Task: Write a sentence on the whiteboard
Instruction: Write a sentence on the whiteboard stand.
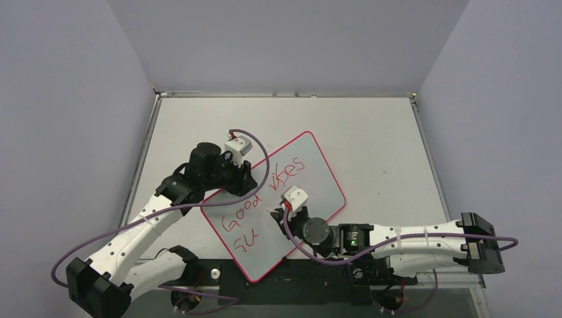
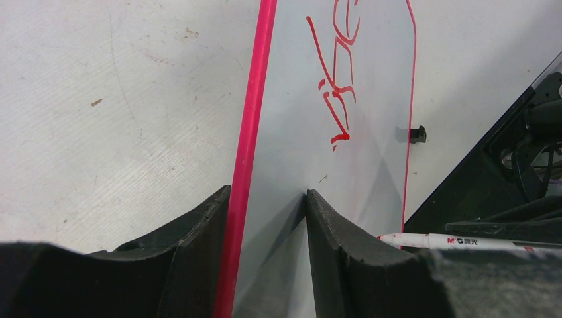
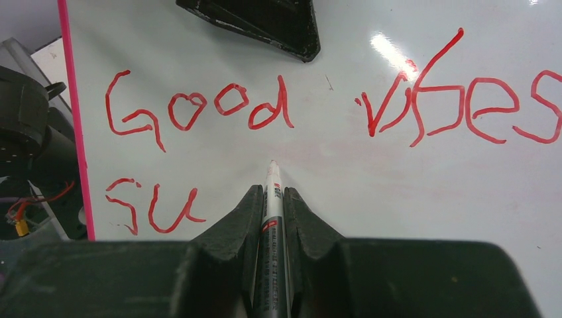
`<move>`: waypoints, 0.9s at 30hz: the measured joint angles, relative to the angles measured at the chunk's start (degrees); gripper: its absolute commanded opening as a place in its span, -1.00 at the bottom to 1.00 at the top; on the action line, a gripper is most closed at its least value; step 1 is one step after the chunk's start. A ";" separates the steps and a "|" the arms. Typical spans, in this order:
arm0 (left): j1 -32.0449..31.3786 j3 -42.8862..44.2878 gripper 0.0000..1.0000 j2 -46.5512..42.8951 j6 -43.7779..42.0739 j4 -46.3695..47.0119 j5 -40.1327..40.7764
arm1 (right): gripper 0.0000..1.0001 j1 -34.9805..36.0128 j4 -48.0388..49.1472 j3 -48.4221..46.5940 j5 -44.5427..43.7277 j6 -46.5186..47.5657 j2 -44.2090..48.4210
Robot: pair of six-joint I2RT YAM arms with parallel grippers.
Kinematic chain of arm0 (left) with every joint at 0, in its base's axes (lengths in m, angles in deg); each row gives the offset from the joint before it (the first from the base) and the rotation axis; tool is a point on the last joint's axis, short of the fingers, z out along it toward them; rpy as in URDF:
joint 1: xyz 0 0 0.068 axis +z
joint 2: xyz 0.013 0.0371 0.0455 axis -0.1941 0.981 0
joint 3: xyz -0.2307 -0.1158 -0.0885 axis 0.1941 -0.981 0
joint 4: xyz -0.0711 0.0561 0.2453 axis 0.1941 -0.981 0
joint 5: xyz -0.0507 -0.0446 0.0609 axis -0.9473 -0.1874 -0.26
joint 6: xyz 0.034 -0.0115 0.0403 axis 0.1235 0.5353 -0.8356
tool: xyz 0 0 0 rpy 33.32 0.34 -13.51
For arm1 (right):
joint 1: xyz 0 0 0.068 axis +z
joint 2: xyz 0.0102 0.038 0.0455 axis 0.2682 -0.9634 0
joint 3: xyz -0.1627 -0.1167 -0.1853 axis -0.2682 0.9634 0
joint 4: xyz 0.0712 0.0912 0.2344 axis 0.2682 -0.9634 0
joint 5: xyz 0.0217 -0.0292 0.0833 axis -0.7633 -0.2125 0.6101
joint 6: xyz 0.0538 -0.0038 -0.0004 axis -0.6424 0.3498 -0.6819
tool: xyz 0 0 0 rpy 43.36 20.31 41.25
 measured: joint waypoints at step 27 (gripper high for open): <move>-0.07 0.00 -1.00 0.00 0.00 0.00 0.17 | -1.00 0.52 6.03 2.99 5.33 -0.42 -3.15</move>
